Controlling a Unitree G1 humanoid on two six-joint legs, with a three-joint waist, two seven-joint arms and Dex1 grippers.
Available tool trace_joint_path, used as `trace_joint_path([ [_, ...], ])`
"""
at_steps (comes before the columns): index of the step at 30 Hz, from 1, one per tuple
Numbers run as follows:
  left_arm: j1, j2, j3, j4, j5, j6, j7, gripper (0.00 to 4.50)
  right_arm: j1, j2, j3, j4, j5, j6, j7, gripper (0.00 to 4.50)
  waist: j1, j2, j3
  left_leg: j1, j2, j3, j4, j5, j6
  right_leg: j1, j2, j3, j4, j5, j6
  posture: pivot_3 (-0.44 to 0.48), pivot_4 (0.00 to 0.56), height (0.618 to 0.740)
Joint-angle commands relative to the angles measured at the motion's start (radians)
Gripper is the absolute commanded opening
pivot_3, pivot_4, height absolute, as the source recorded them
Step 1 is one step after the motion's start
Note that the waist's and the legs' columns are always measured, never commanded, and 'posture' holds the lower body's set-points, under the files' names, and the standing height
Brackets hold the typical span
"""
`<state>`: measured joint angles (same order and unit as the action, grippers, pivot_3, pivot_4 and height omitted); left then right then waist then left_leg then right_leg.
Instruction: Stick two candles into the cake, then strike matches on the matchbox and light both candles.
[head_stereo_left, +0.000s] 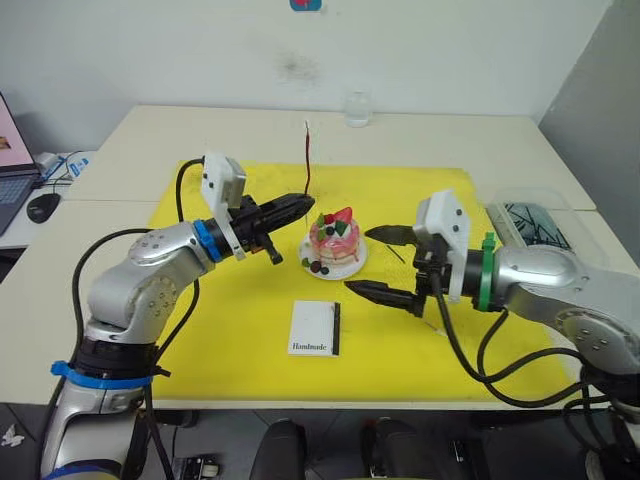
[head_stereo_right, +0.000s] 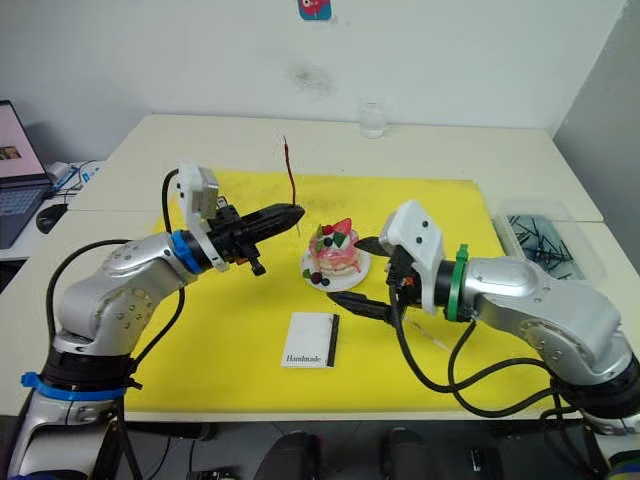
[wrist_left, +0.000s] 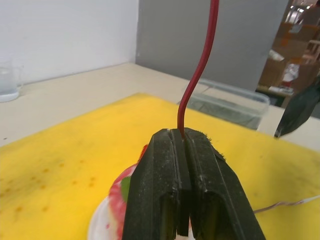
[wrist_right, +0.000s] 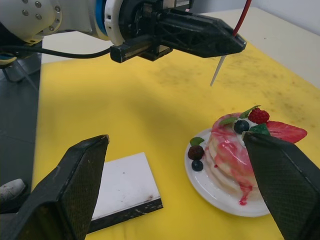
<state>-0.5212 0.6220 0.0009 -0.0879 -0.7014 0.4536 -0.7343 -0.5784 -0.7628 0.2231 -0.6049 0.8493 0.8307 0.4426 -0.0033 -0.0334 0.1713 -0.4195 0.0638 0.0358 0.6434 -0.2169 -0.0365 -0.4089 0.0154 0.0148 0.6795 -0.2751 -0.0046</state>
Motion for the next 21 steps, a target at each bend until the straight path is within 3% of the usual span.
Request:
trace_joint_path([
  [1,-0.023,-0.032,0.006,0.053,0.081,-0.099,-0.038,0.00,-0.024,0.041,-0.006,-0.007,-0.078,0.006,-0.041,4.47,0.000,0.000,0.000,-0.001,0.000,0.000,0.000,0.000,0.000,-0.001,0.000,0.000,0.000,0.000,0.000,0.000,0.150,0.729],
  [21,-0.091,-0.185,0.030,0.280,0.193,-0.162,-0.140,0.00,0.027,0.103,-0.069,-0.090,-0.137,0.153,-0.071,4.47,0.000,0.000,0.000,-0.005,-0.001,-0.001,0.001,0.000,0.000,-0.004,0.001,-0.001,0.001,0.000,0.001,0.000,0.150,0.729],
])
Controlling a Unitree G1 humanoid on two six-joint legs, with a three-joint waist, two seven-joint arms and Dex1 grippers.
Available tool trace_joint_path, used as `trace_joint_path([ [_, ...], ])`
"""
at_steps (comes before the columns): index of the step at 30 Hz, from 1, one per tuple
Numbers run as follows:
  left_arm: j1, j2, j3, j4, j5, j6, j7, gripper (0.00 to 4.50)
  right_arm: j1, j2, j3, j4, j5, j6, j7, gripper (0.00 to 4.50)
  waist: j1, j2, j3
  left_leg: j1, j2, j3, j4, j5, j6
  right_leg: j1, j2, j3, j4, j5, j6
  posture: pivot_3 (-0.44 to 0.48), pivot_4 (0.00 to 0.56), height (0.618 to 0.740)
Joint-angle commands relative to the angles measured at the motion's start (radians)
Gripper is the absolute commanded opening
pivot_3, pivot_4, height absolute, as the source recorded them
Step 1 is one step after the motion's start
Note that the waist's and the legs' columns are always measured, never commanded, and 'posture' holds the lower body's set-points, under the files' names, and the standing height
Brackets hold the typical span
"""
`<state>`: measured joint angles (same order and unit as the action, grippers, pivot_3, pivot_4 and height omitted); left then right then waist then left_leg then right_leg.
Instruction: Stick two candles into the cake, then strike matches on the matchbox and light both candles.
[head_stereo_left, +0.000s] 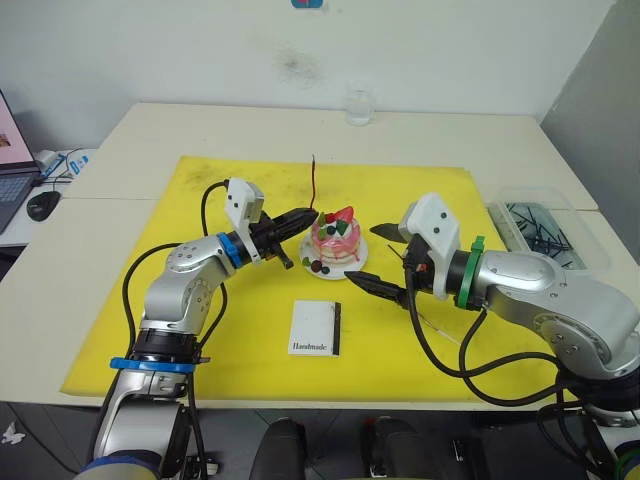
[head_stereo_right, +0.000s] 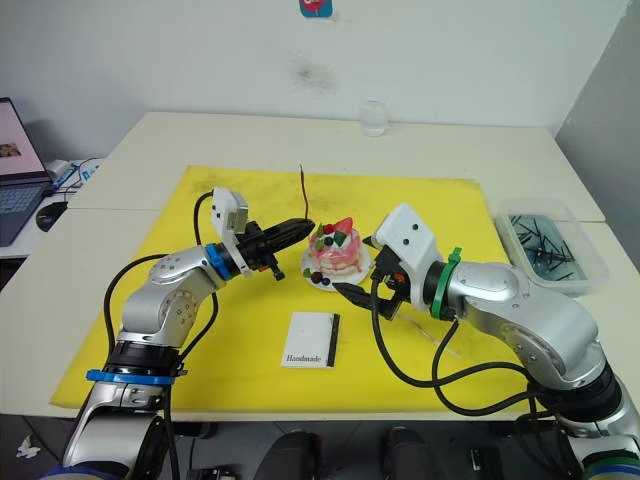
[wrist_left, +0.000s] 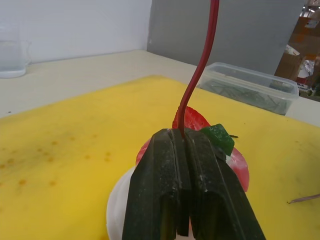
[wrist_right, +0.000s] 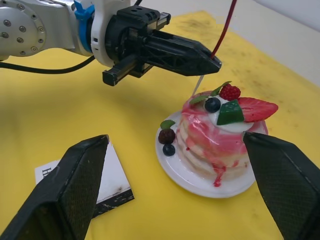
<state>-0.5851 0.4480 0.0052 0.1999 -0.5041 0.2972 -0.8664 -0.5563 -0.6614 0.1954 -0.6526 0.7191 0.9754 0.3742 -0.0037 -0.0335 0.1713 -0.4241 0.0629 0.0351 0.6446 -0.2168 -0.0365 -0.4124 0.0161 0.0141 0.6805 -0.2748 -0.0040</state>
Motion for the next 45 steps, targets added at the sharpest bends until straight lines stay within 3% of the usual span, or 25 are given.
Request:
trace_joint_path([
  [1,-0.029,-0.011,0.027,-0.003,-0.001,-0.008,-0.011,0.00,0.007,0.003,-0.043,-0.045,-0.007,0.012,-0.003,4.47,0.000,0.000,0.000,0.000,0.000,0.000,0.000,0.000,0.000,0.000,0.000,0.000,0.000,0.000,0.000,0.000,0.150,0.729],
  [13,-0.044,0.039,0.067,-0.055,-0.041,0.111,-0.065,0.00,0.027,0.004,-0.053,-0.062,-0.009,0.039,0.008,4.47,-0.003,0.000,0.000,0.000,0.000,-0.001,0.000,0.000,0.000,0.000,0.000,-0.001,0.000,0.000,0.000,0.000,0.150,0.729],
  [23,-0.058,-0.021,0.066,-0.025,0.013,0.031,-0.024,0.00,0.020,0.021,-0.051,-0.057,-0.021,0.042,0.007,4.47,-0.002,0.000,0.000,0.000,0.000,0.000,0.000,0.000,0.000,0.000,0.000,0.000,0.000,0.000,0.000,0.000,0.150,0.729],
  [45,-0.017,-0.053,0.039,0.036,0.097,-0.058,-0.038,0.00,0.028,0.030,-0.056,-0.071,-0.030,0.060,0.006,4.47,-0.002,0.000,0.000,0.000,0.000,0.000,0.000,0.000,0.000,0.000,0.001,0.000,0.000,0.000,0.000,0.000,0.150,0.729],
])
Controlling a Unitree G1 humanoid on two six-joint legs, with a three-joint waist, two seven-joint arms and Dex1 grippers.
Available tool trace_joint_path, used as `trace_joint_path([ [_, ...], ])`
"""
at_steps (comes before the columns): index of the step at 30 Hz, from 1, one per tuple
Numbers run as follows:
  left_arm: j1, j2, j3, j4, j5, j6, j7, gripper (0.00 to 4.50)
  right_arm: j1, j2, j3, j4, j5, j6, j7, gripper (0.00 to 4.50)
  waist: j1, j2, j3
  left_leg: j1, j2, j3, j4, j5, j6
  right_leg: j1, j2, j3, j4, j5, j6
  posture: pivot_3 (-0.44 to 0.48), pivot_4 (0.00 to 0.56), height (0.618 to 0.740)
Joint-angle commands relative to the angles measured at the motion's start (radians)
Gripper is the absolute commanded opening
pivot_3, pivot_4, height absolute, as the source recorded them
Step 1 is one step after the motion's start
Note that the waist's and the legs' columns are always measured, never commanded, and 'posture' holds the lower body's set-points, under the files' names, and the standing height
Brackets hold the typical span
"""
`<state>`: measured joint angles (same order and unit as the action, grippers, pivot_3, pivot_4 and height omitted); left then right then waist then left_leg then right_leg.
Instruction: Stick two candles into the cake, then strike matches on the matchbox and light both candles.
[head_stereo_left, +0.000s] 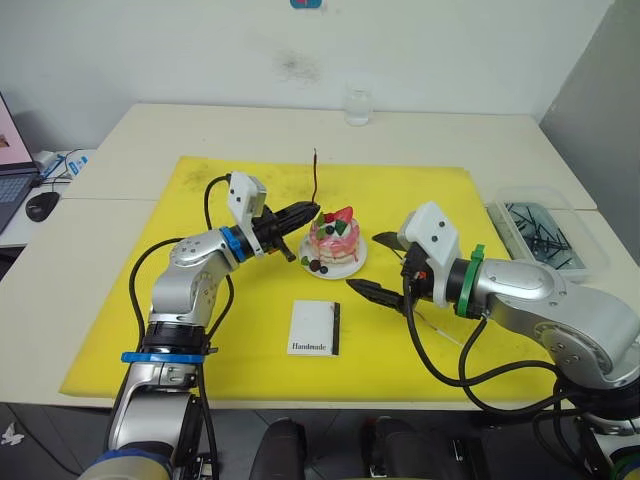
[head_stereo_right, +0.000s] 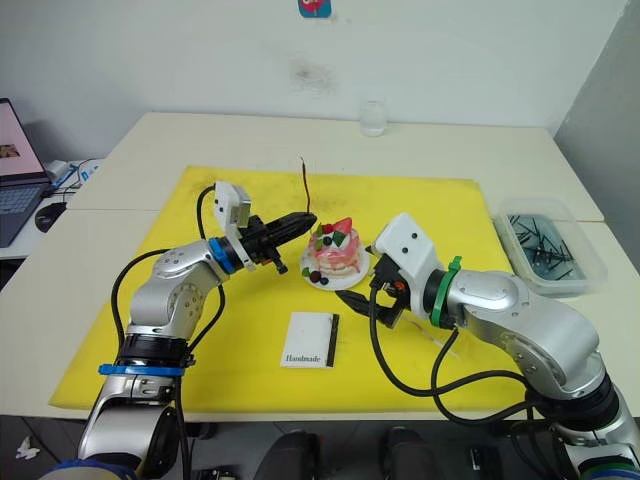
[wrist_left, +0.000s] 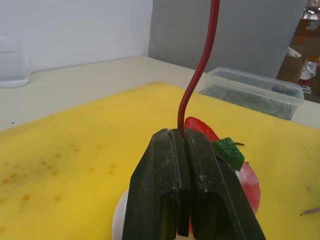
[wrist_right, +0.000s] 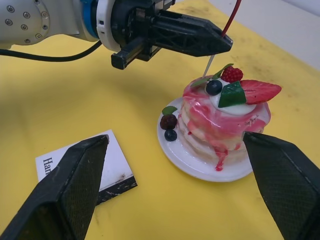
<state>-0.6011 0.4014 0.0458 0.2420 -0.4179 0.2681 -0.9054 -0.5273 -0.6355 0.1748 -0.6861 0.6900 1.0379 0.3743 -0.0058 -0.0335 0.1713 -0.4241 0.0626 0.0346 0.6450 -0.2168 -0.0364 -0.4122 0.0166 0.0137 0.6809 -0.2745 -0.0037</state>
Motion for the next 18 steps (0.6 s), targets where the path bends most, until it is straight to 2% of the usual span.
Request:
trace_joint_path([
  [1,0.002,-0.010,-0.002,-0.004,0.013,-0.029,0.001,0.00,-0.001,0.004,-0.035,-0.038,-0.002,-0.002,0.005,4.47,0.000,0.000,0.000,0.000,0.000,0.000,0.000,0.000,0.000,0.000,0.000,0.000,0.000,0.000,0.000,0.000,0.150,0.729],
  [18,0.064,-0.049,-0.026,0.075,0.101,-0.180,0.028,0.00,0.012,0.012,-0.034,-0.043,-0.011,-0.001,-0.003,4.47,0.000,0.000,0.000,0.001,0.000,0.000,0.000,0.000,0.000,0.001,0.000,0.000,0.000,0.000,0.000,0.000,0.150,0.729],
])
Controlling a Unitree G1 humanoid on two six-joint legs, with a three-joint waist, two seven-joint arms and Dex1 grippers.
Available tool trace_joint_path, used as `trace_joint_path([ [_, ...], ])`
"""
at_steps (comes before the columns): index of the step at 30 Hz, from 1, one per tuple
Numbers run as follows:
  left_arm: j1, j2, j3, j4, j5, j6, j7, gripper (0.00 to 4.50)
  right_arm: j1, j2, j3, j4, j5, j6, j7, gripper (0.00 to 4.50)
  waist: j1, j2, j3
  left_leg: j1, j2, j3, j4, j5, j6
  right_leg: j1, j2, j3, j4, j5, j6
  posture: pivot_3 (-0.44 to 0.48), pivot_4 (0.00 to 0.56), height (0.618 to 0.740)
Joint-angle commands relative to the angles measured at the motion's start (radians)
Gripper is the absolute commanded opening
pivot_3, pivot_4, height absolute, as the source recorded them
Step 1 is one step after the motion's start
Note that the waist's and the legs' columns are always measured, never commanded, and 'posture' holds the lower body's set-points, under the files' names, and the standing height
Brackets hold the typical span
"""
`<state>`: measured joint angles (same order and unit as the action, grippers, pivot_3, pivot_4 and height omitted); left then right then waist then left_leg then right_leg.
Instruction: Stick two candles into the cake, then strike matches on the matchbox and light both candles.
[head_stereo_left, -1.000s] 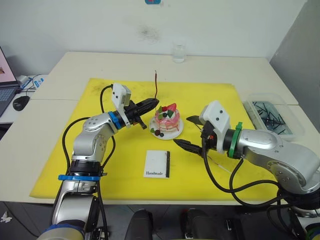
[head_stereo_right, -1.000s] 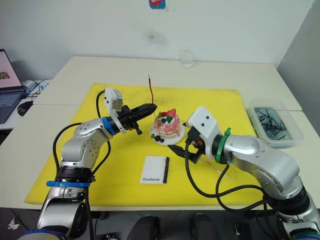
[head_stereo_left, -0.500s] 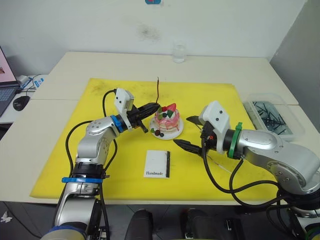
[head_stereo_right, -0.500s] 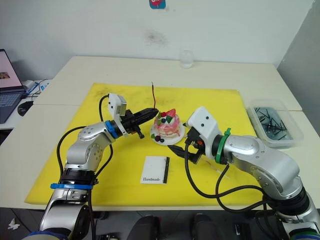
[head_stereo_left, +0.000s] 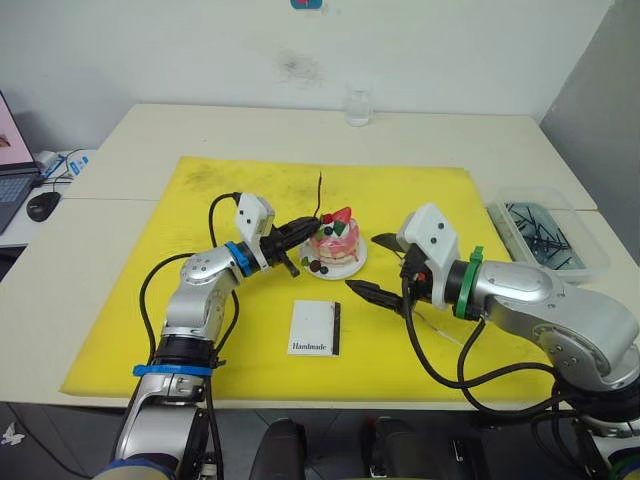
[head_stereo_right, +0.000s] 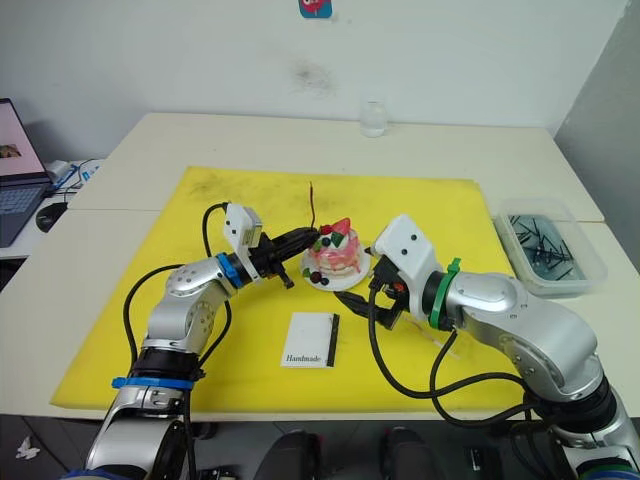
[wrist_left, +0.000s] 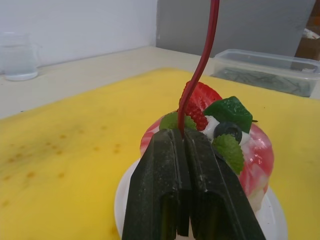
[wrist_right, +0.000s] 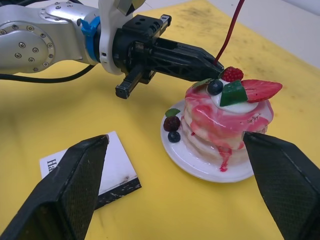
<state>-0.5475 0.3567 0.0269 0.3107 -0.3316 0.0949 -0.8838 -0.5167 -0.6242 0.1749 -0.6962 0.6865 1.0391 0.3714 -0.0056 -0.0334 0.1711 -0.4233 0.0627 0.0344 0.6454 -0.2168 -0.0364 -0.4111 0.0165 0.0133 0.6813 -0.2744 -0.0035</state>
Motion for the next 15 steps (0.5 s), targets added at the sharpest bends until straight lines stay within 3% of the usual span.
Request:
trace_joint_path([
  [1,0.010,-0.008,-0.005,0.004,0.010,0.000,0.010,0.00,0.001,0.001,-0.033,-0.033,-0.009,-0.002,0.000,4.47,0.000,0.000,0.000,0.001,0.000,0.000,0.000,0.000,0.000,0.001,0.000,0.000,0.000,0.000,0.000,0.000,0.150,0.729],
  [9,0.008,-0.006,0.015,-0.045,-0.027,0.052,0.019,0.00,0.005,0.007,-0.036,-0.030,-0.016,-0.004,-0.003,4.47,0.000,0.000,0.000,0.001,0.000,0.000,0.000,0.000,0.000,0.001,0.000,0.000,0.000,0.000,0.001,0.000,0.150,0.729],
  [15,0.000,0.017,0.052,-0.090,-0.054,0.107,0.037,1.80,0.007,0.011,-0.035,-0.025,-0.019,-0.005,-0.005,4.50,-0.001,0.000,0.000,0.001,0.000,0.000,0.000,0.000,0.000,0.001,0.000,0.000,0.000,0.000,0.001,0.000,0.150,0.729],
])
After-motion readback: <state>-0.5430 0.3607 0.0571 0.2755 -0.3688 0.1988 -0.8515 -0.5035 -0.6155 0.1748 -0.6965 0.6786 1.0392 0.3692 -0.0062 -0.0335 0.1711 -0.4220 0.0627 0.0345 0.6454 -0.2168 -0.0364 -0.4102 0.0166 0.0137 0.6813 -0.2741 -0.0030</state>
